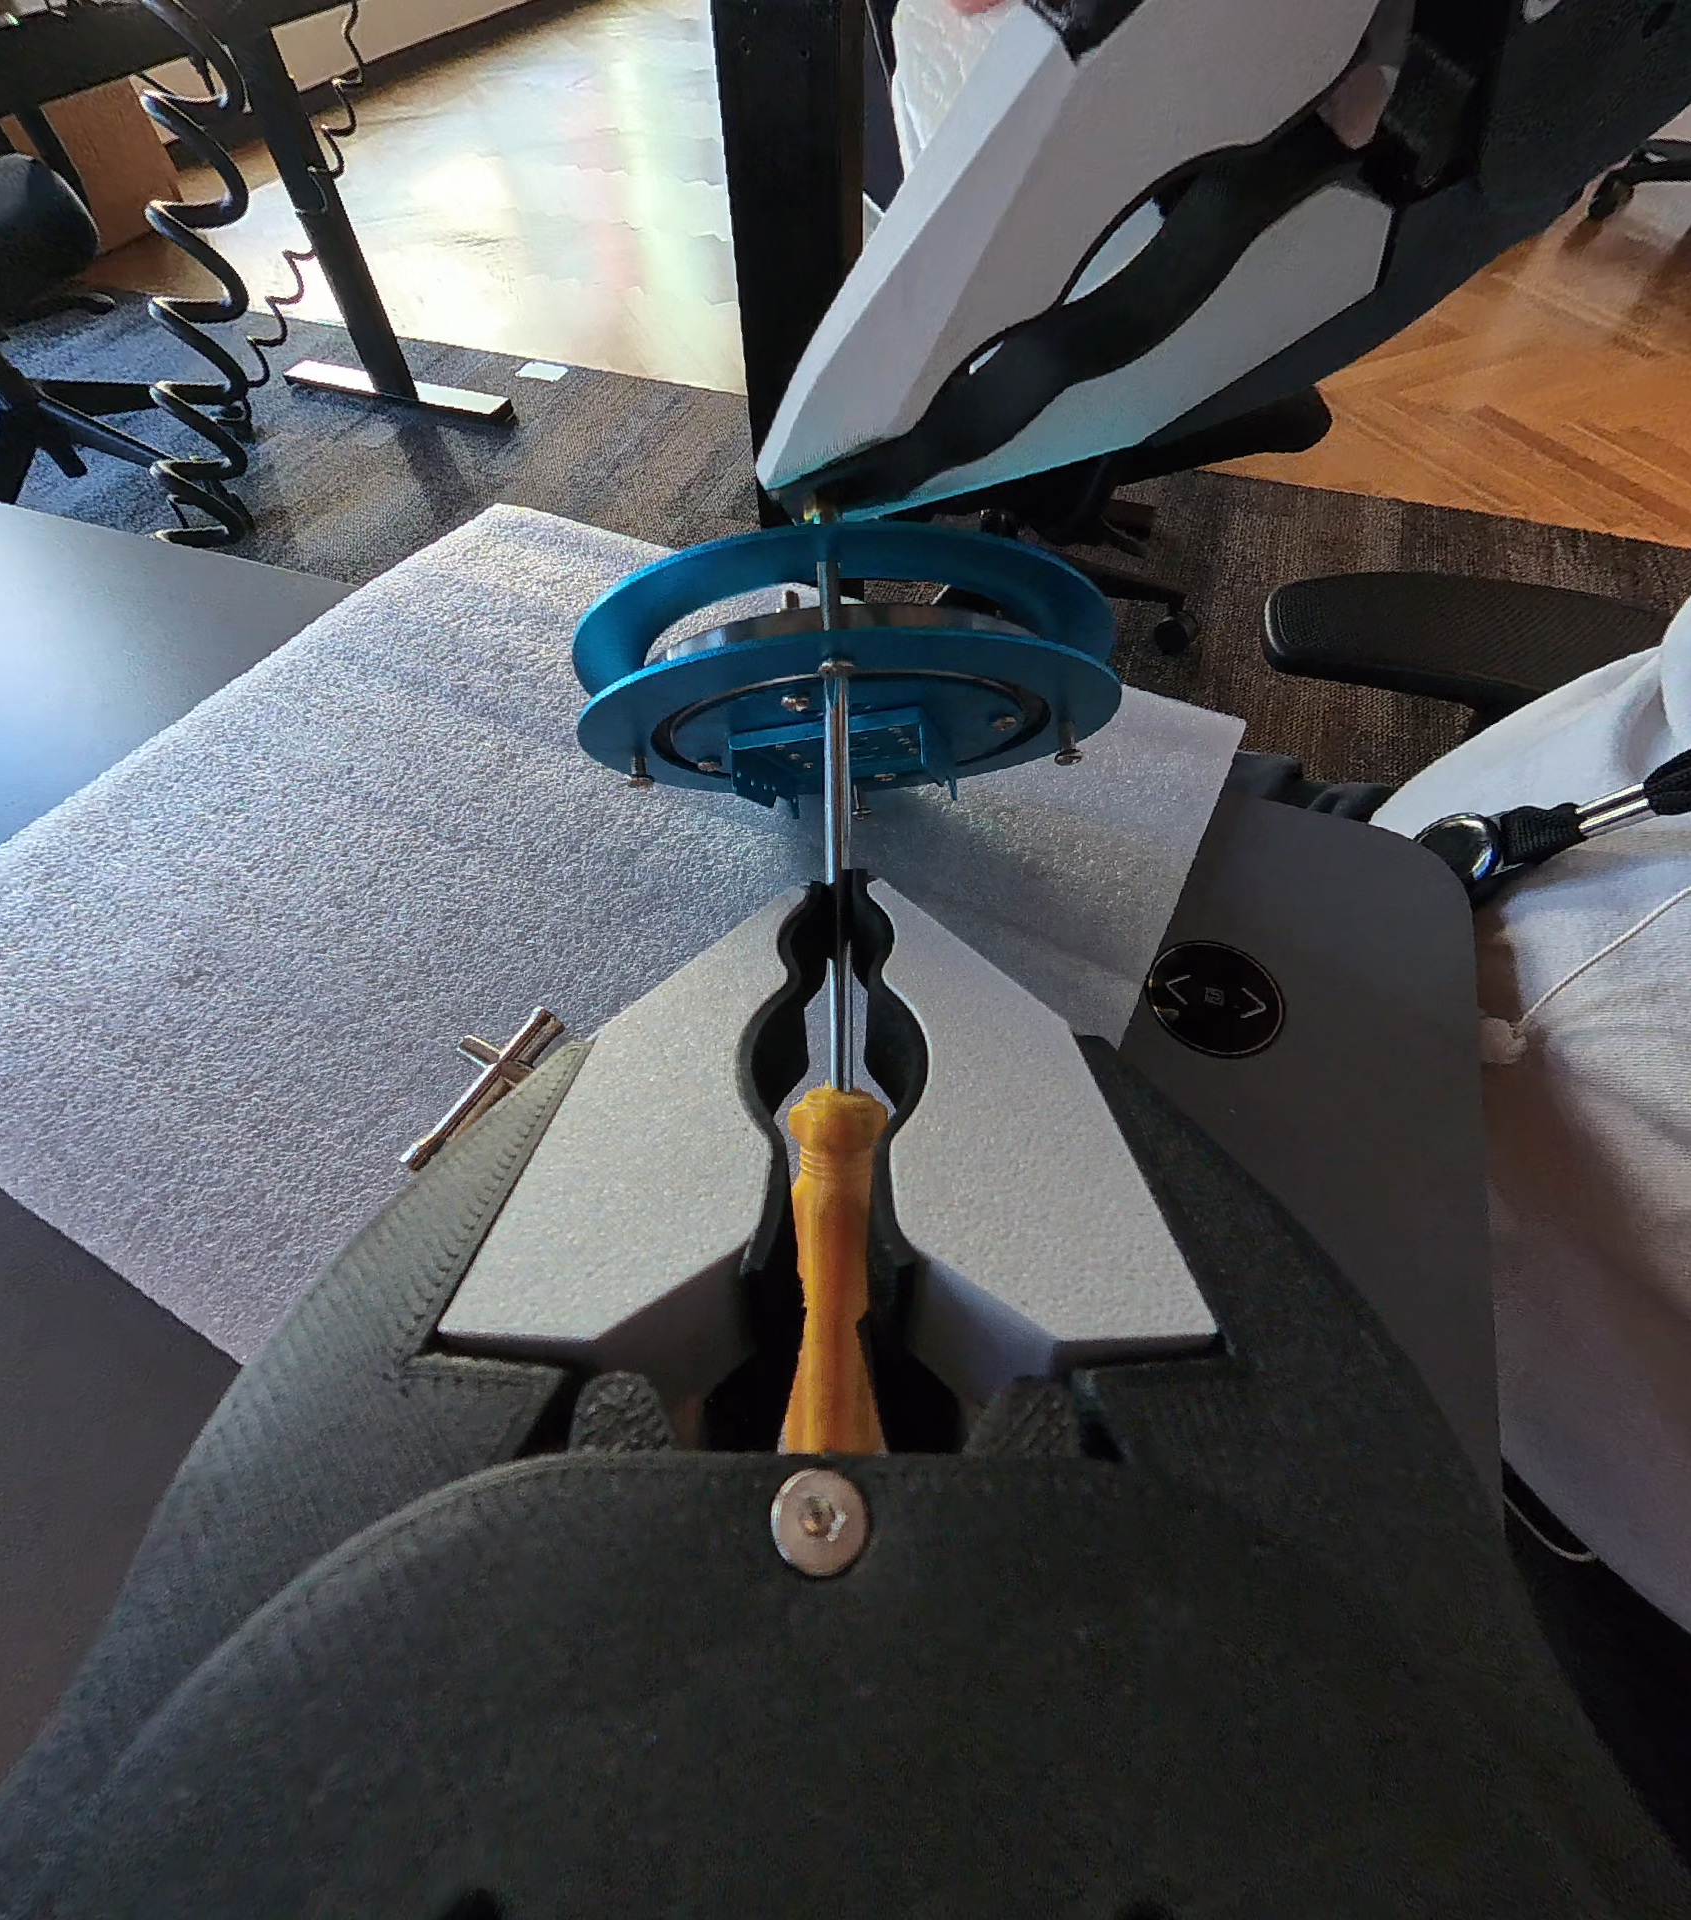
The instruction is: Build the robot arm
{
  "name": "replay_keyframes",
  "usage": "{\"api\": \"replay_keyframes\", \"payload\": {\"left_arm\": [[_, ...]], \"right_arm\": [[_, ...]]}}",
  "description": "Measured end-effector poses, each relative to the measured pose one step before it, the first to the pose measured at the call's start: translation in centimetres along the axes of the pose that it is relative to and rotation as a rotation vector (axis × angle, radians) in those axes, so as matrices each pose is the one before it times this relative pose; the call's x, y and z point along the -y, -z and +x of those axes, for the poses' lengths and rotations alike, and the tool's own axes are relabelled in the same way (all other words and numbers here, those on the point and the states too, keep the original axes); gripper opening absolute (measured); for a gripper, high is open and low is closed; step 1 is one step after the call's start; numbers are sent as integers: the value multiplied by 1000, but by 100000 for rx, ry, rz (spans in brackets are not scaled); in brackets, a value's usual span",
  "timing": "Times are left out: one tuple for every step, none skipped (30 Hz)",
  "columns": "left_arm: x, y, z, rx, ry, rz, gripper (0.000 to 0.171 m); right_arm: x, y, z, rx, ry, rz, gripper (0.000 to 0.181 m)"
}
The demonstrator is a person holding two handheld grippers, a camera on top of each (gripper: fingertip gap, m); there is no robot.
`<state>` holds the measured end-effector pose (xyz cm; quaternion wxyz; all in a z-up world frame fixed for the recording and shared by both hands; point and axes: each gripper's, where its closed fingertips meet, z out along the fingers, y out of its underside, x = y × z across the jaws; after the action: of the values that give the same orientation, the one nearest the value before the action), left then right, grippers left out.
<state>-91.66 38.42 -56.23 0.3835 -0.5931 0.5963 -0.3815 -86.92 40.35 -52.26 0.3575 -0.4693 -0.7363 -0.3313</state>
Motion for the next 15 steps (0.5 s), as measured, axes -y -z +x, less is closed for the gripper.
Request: {"api": "replay_keyframes", "payload": {"left_arm": [[-12, -1, 10, 74, -275, -115, 2], [4, 0, 7, 99, -274, -70, 2], [11, -10, 3, 121, -282, -50, 2], [7, -8, 4, 108, -291, -79, 2], [3, 7, 12, -6, -129, -43, 2], [1, -7, 13, 65, -115, -25, 2], [8, -2, 14, 48, -264, -45, 2], [3, -22, 32, 8, -244, -73, 2], [-4, -18, 19, 163, -263, -128, 2], [-1, -19, 6, 178, -407, -108, 2], [0, -10, 50, 9, -402, -171, 2], [-4, -16, 33, 157, -494, -142, 2], [12, -22, 33, 129, -549, -129, 2], [5, -18, 54, 80, -621, -186, 2], [-4, -14, 68, -22, -632, -163, 2]], "right_arm": [[30, 26, -48, 1849, -825, 295, 5], [-15, 22, -62, 3026, -2322, 443, 5], [1, 44, -76, 3951, -2941, 473, 5], [19, 54, -87, 4392, -3348, 610, 5], [21, 61, -101, 4482, -3146, 546, 5], [24, 55, -112, 4204, -2233, 662, 5], [9, 35, -104, 4175, -1534, 691, 5], [12, 44, -125, 4794, -1493, 893, 5], [26, 69, -121, 5831, -2810, 1203, 5], [40, 53, -122, 6883, -4280, 1311, 5], [32, 63, -184, 7695, -4437, 1211, 5], [34, 55, -145, 7668, -4247, 1027, 5], [-23, 7, -145, 7875, -4159, 445, 5], [-12, 14, -121, 7672, -4322, -45, 5], [-13, 0, -170, 7975, -4524, -347, 5]]}}
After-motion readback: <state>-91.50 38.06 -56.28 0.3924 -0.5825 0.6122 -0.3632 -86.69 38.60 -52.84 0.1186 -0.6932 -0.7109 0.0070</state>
